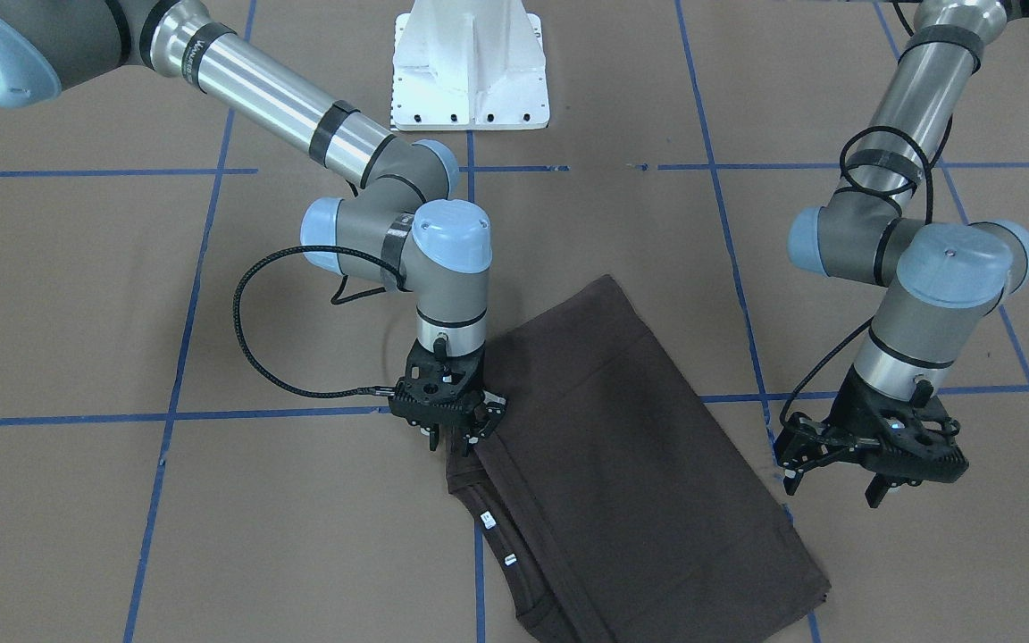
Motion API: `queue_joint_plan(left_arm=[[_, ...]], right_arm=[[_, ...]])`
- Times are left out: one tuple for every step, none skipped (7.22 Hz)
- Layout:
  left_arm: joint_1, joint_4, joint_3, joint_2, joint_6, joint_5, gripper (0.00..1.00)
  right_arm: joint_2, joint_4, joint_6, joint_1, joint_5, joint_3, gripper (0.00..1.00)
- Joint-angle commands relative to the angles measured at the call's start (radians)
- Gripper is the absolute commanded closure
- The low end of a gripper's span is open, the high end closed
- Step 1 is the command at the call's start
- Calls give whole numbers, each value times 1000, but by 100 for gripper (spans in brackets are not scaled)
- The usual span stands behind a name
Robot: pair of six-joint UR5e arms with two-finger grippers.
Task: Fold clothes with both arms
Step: 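Reach the right gripper to the shirt's collar edge near the left gripper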
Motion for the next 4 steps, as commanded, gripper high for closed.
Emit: queue_joint_plan(left_arm=[[0,0,1,0,2,0,0],[0,0,1,1,2,0,0],[0,0,1,3,2,0,0],[1,-2,1,10,3,0,0]], right_arm=[[0,0,0,-4,-4,-2,53],[0,0,0,-9,-5,-2,54],[0,0,0,-16,-18,-5,57],[0,0,0,-17,-18,-6,68]])
